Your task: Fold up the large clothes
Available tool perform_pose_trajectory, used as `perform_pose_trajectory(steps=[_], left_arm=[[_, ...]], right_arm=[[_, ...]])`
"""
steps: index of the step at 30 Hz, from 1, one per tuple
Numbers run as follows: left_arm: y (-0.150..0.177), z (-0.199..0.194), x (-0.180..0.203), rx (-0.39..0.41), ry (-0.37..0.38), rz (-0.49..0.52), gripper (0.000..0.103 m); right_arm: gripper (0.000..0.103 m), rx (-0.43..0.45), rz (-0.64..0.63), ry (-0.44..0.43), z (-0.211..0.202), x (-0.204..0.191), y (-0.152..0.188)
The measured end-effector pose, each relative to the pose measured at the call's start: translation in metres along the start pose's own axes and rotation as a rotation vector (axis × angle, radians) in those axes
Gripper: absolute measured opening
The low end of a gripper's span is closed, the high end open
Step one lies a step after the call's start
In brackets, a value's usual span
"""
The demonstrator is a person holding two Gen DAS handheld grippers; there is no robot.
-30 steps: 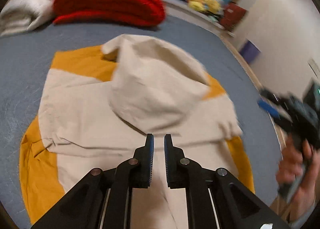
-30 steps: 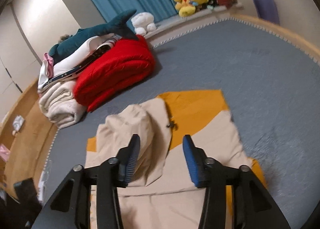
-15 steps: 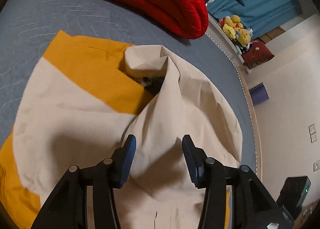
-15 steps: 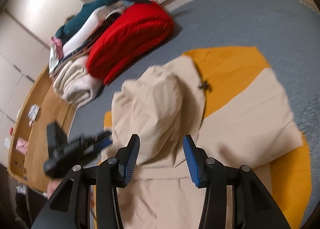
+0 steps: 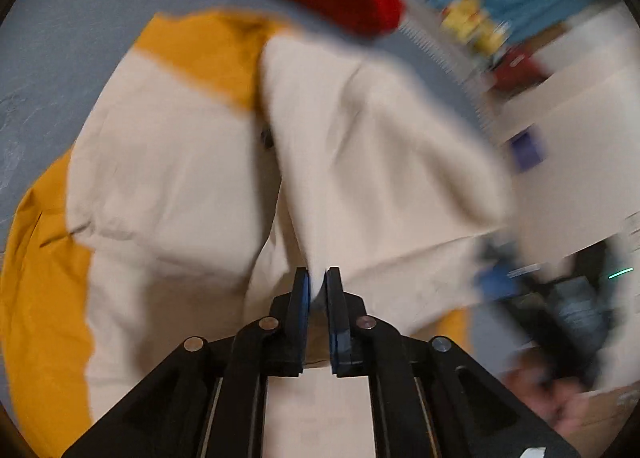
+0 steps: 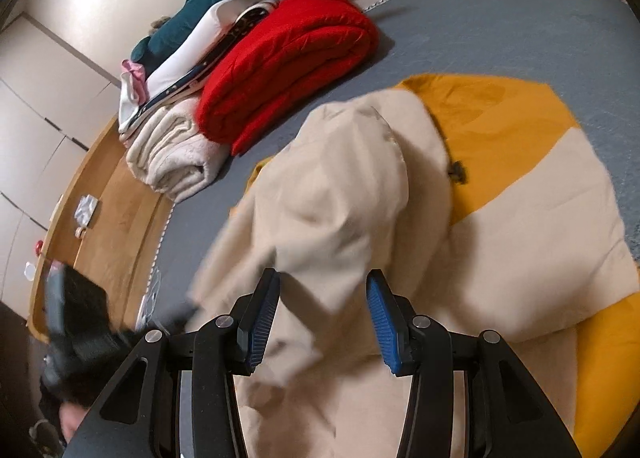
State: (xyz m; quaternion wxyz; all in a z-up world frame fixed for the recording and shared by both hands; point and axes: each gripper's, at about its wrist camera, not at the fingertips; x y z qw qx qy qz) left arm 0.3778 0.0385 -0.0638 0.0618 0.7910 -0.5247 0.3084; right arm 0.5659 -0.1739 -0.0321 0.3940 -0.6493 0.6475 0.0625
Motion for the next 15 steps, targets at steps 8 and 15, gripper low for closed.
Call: perform_pose_trajectory(steps=[8, 15], left_arm=[[-0.011, 0.015, -0.02, -0.025, 0.071, -0.078, 0.032], [-0.004, 0.028, -0.039, -0.069, 0.135, -0.167, 0.032]], right_arm=[[0.047, -0.071, 0.067, 0.053, 0.028, 0.014, 0.008], [0.046, -0.028, 0.102, 0.118, 0.036, 0.021, -0.001]])
Point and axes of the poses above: each gripper's, at about its wrist camera, not at the fingertips, and z roughly the way its jaws point, x to its right, y to its underside, and after that the axes turned 6 degrees about y, right-handed
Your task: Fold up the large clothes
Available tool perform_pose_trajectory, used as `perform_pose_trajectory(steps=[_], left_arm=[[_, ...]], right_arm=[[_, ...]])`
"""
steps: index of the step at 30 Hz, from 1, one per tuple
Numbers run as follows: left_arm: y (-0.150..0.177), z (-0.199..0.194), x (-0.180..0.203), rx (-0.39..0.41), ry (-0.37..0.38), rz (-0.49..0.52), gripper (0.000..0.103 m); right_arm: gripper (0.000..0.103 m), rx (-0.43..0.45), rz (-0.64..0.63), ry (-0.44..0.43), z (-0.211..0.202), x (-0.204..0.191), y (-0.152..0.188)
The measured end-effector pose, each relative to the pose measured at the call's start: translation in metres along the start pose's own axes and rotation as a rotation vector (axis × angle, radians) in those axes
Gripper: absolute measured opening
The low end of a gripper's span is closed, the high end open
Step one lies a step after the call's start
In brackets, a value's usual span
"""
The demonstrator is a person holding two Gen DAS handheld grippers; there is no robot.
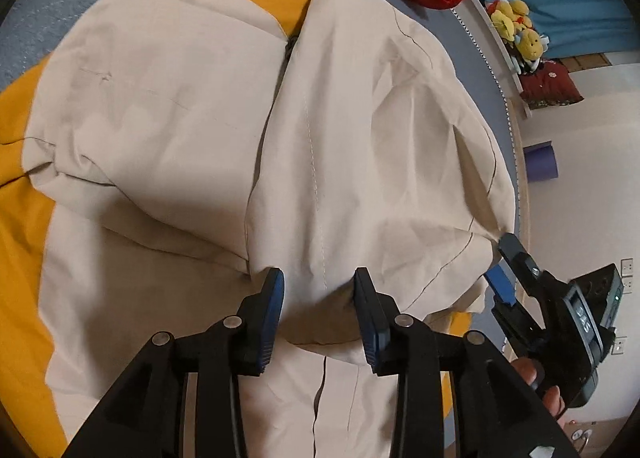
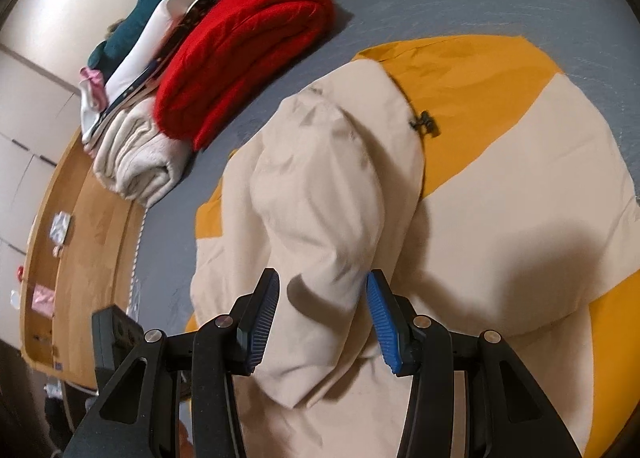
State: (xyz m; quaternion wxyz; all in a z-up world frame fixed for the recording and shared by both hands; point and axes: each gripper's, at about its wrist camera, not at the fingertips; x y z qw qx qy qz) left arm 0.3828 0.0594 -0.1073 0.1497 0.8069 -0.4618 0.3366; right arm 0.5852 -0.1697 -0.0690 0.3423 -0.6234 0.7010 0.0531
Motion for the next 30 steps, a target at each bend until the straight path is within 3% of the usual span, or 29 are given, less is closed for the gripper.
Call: perform_pose_trajectory(steps=[1, 2, 3, 6, 8, 11, 13, 16, 18, 22, 26, 28, 30], left_arm=[[0.0, 0.0, 0.002, 0.001, 0.006, 0.003, 0.027], [0.0, 0.0, 0.002, 0.001, 0.027, 0.006, 0.013], [-0.001, -0.001, 0.002, 0.005, 0.04, 0.012, 0.009], [-0.008, -0.014, 0.021, 0.08, 0.032, 0.088, 0.004], [-0.011, -0.036, 0.043, 0.176, 0.044, 0.182, 0.003], [-0.014, -0.054, 0.061, 0.263, 0.069, 0.263, 0.003], [-0.014, -0.044, 0.058, 0.232, 0.046, 0.276, 0.005], [-0.008, 0.005, 0.036, 0.073, -0.091, 0.225, 0.009], [-0.004, 0.028, 0.021, -0.008, -0.144, 0.184, 0.01], [-0.014, 0.024, 0.022, -0.006, -0.146, 0.157, 0.013], [-0.017, -0.011, 0.051, 0.103, -0.179, 0.266, 0.028], [-0.01, -0.019, 0.066, 0.164, -0.147, 0.332, 0.028], [0.002, -0.013, 0.075, 0.158, -0.072, 0.398, 0.028]], right_arm=[[0.037, 0.005, -0.001, 0.003, 0.001, 0.0, 0.0], [0.028, 0.011, -0.002, 0.003, 0.003, 0.0, -0.002], [0.013, 0.015, 0.0, 0.002, 0.003, 0.001, -0.003], [0.004, 0.025, 0.037, -0.003, 0.006, 0.004, -0.005], [0.002, 0.029, 0.101, -0.056, 0.001, 0.008, -0.003], [0.002, 0.133, 0.082, -0.154, -0.022, -0.003, -0.004], [0.002, 0.128, 0.121, -0.162, -0.019, 0.005, -0.003], [0.002, -0.033, 0.203, 0.016, 0.022, 0.036, 0.011], [0.002, -0.111, 0.246, 0.097, 0.041, 0.052, 0.022], [0.006, -0.116, 0.145, 0.176, 0.046, 0.037, 0.021], [0.025, -0.03, 0.096, 0.243, 0.024, 0.024, 0.012], [0.031, 0.052, 0.07, 0.279, 0.007, 0.017, 0.008], [0.031, 0.141, 0.031, 0.274, -0.008, 0.003, 0.005]])
Point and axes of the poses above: each gripper's, at about its wrist camera, not at the fingertips, and z roughly the way its jaws point, x to its right, y to its underside, and after that the axes turned 6 degrees about y, right-handed
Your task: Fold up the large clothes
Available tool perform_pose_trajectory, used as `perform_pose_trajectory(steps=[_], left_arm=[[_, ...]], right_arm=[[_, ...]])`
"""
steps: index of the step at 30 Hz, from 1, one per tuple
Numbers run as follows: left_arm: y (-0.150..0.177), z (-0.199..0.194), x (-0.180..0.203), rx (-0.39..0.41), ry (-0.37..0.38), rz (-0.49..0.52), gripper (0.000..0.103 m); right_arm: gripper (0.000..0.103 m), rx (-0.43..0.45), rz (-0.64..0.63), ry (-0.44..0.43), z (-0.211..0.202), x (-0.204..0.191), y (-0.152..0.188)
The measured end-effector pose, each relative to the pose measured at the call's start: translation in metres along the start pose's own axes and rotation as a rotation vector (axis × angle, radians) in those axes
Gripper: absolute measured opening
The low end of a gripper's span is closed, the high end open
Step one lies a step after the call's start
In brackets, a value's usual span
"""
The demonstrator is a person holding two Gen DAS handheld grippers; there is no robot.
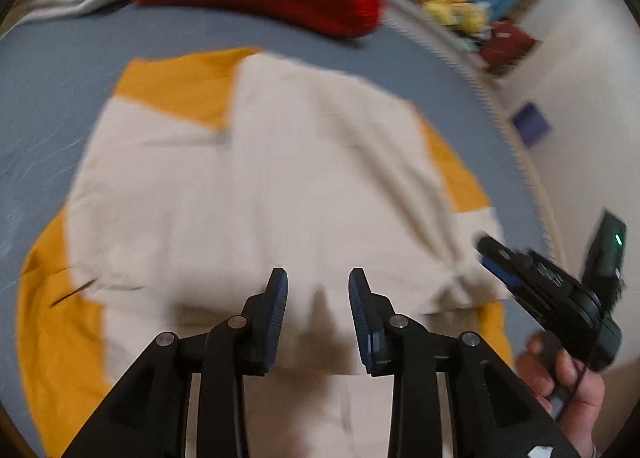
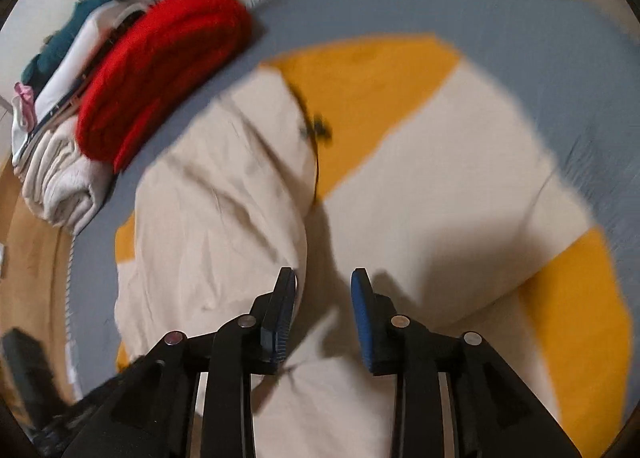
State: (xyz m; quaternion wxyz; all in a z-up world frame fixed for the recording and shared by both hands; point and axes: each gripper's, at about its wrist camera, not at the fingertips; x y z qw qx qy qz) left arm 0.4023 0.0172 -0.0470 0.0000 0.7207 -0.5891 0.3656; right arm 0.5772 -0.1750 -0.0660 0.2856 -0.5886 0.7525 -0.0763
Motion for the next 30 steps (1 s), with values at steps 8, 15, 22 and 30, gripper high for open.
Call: perform_pose_trajectory(steps=[8, 15, 22, 30], left_arm=[[0.042, 0.074, -0.01, -0.303, 0.051, -0.049, 0.024], [0.001, 0.031, -0.014, -0.141, 0.041, -0.01, 0.024], [0.002, 0.045, -0.06, -0.204, -0.069, -0.118, 0.015], [-0.008, 0.013, -0.05, -0.141, -0.069, -0.091, 0.015]], right_arm=[[0.031, -0.19, -0.017, -0.181, 0.044, -0.008, 0.009], [0.031, -0.128, -0.115, 0.022, 0.039, -0.013, 0.008], [0.034, -0.082, -0.143, -0.152, 0.026, -0.037, 0.013], [0.037, -0.149, -0.19, 0.014, 0.041, -0.034, 0.025]])
Point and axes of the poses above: each gripper's, at about its wrist camera, not at the fingertips, and z roughly the way its jaws point, x to its right, y to its underside, and after that the axes turned 6 degrees about y, right-handed
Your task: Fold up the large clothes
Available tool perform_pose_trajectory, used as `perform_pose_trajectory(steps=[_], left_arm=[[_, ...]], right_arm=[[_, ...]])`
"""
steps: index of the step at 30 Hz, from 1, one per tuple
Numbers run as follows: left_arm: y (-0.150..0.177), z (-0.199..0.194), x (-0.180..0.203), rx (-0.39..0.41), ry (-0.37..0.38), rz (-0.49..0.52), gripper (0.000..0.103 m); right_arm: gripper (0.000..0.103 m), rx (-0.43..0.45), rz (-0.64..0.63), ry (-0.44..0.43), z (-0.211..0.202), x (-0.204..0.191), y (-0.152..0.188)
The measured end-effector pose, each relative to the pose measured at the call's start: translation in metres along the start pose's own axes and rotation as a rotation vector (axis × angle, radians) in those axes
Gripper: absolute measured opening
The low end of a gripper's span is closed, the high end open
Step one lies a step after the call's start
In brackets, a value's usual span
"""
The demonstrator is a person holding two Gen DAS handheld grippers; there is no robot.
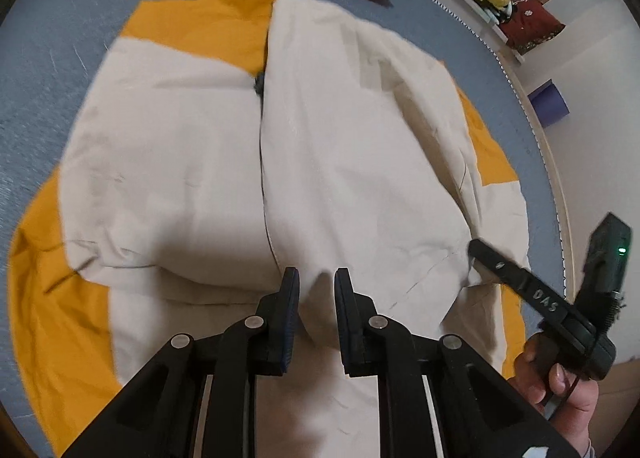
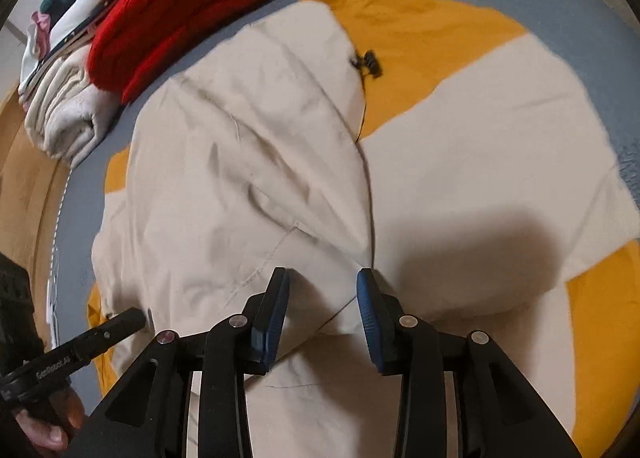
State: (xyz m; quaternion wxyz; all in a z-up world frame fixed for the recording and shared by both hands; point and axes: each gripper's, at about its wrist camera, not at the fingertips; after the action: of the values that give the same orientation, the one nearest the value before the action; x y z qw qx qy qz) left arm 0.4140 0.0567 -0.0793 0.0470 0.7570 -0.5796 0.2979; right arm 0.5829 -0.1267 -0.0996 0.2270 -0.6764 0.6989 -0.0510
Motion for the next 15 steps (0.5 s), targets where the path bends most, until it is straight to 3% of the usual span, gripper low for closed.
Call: perform_pose_trajectory(steps=[6, 11, 15], left_arm=[[0.014, -0.062, 0.022, 0.163, -0.062, 0.134, 0.015], [0.045, -0.131, 0.039, 0.342, -0.087, 0.277, 0.015], [0.076, -0.183, 0.043, 0.431, -0.082, 0.291, 0.015]], right_arm=[[0.037, 0.238, -0.018, -0.02, -0.071, -0.014, -0.009], [0.037, 0.513, -0.105, -0.003, -0.18, -0.018, -0.001], [0.037, 0.635, -0.104, 0.03, -0.268, 0.005, 0.034]])
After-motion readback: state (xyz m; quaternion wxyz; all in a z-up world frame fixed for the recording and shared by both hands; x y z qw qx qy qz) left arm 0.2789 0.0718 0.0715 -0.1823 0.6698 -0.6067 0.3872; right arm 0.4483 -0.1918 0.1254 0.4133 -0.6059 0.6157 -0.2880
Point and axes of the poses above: each gripper's, at about its wrist camera, not at the fingertips, and z roughly the way its jaws point, x to its right, y to its underside, and after that the axes turned 6 degrees about y, right-handed
